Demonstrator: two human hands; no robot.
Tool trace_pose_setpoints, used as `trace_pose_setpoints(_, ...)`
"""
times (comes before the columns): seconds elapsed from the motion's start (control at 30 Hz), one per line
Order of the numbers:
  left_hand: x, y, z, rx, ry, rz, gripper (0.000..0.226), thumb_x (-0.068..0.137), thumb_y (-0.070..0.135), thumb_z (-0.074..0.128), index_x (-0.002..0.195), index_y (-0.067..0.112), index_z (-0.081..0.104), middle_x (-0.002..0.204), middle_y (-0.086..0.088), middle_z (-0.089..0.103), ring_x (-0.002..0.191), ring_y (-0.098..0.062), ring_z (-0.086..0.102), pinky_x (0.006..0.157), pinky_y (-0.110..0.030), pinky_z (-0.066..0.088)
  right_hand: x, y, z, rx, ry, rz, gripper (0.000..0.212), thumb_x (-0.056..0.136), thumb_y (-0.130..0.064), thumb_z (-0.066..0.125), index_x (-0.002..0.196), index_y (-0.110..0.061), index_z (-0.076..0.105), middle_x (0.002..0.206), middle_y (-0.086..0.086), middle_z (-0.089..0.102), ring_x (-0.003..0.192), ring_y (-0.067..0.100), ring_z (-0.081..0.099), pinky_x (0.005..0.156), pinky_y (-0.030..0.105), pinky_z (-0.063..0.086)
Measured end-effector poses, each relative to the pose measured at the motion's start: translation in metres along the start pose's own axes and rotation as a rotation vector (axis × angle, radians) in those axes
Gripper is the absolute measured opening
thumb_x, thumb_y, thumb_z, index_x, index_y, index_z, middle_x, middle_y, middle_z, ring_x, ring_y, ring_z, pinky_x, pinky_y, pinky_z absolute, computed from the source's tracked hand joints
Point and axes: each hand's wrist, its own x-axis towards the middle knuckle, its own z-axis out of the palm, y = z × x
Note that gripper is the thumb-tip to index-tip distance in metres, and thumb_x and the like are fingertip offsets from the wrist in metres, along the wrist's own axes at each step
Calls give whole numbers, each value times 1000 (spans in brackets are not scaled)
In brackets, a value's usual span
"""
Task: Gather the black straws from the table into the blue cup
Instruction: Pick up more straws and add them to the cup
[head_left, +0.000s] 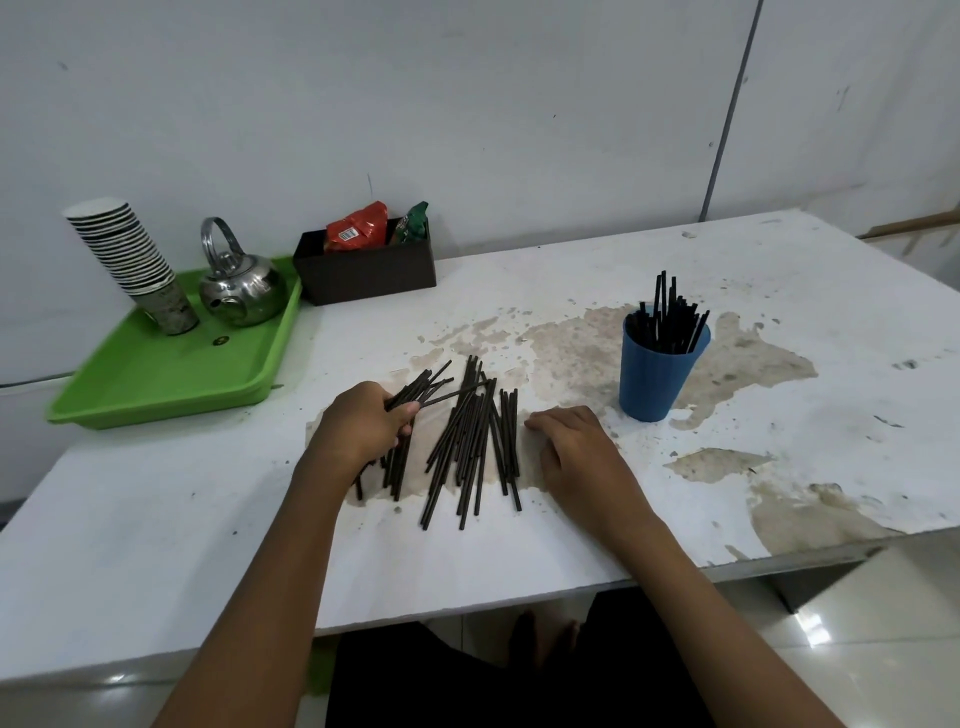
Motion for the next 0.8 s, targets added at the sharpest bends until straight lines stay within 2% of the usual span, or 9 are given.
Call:
trace_pose_setpoints(0.1, 2, -7, -6, 41, 1, -17, 40, 102, 36, 53, 75, 11, 69, 61, -2, 60, 60, -20, 55, 65, -30, 40, 1, 1, 2, 1, -2, 3, 37, 89, 4, 45, 120, -6, 62, 119, 6, 65, 117, 23, 46, 91, 34, 47)
trace_pose_setpoints(0.2, 2, -9, -13, 14, 40, -23, 39, 105, 33, 47, 85, 7, 68, 60, 3, 54, 56, -15, 48, 62, -30, 34, 2, 0, 2, 12, 0, 7, 38, 88, 5, 45, 121, -6, 62, 121, 6, 64, 118, 23, 46, 93, 33, 45)
trace_pose_setpoints(0.33, 0, 0, -15, -221, 55, 47, 38, 106, 36, 41, 84, 13, 62, 75, 0, 60, 66, -15, 52, 74, -32, 41, 2, 1, -2, 78, -10, 30, 40, 88, 6, 46, 123, -7, 61, 123, 4, 62, 122, 20, 45, 97, 22, 37)
trace_pose_setpoints(0.4, -2, 8, -10, -361, -1, 102, 36, 106, 37, 41, 86, 15, 62, 82, -1, 61, 69, -15, 52, 75, -34, 46, 3, 1, -6, 148, -16, 62, 40, 90, 5, 46, 123, -10, 62, 125, 4, 60, 122, 17, 46, 98, 16, 32)
trace_pose_setpoints(0.5, -5, 26, 2, -662, -198, 187, 31, 106, 37, 41, 96, 13, 60, 83, 1, 53, 65, -8, 46, 66, -27, 45, 4, 1, -13, 221, -22, 80, 41, 91, 4, 47, 124, -14, 62, 129, 2, 59, 124, 14, 48, 99, 12, 31)
trace_pose_setpoints(0.57, -8, 41, 14, -793, -277, 218, 29, 105, 38, 41, 99, 14, 58, 80, 5, 52, 63, -5, 46, 65, -25, 44, 5, -1, -24, 274, -8, 93, 41, 92, 2, 47, 126, -17, 61, 131, -2, 59, 124, 10, 49, 101, 9, 31)
trace_pose_setpoints(0.7, -15, 77, 42, -1043, -318, 267, 27, 105, 36, 42, 103, 14, 58, 75, 8, 52, 62, -7, 43, 66, -25, 42, 15, -9, -56, 535, 45, 212, 33, 102, -21, 42, 131, -20, 57, 128, -6, 62, 117, 3, 55, 104, 26, 43)
trace_pose_setpoints(0.8, -20, 103, 62, -1078, -214, 378, 26, 106, 33, 39, 96, 17, 56, 72, 12, 53, 61, -7, 43, 65, -26, 41, 28, -16, -82, 794, 60, 277, 51, 101, -50, 27, 140, -23, 47, 130, -6, 60, 123, 2, 52, 107, 29, 39)
